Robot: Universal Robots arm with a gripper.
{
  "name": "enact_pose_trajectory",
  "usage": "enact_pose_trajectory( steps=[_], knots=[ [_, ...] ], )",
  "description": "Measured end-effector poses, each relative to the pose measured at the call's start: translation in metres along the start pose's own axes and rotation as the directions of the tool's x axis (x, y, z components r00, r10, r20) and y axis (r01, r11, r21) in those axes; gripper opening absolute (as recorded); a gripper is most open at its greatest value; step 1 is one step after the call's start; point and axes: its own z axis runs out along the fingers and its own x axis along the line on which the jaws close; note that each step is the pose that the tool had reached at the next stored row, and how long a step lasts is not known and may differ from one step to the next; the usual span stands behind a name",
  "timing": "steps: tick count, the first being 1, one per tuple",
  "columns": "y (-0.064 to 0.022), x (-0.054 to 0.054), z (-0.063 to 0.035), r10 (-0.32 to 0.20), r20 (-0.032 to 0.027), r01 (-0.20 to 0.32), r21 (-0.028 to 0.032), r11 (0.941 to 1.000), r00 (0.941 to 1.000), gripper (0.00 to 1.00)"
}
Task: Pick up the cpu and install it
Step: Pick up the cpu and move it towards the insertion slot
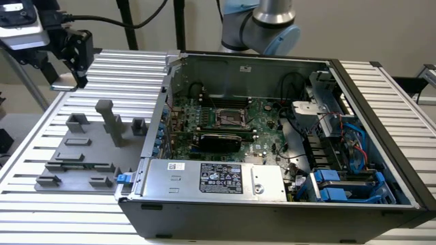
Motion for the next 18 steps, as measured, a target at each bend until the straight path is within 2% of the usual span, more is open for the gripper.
enact_pose_trajectory(
  steps=[4,18],
  knots=[
    [0.0013,-0.018,-0.0093,0.0,-0.0035,0.0,0.0003,1.0,1.0,0.55],
    [0.0051,-0.081,-0.0184,0.0,-0.0054,0.0,-0.0011,1.0,1.0,0.55]
  ],
)
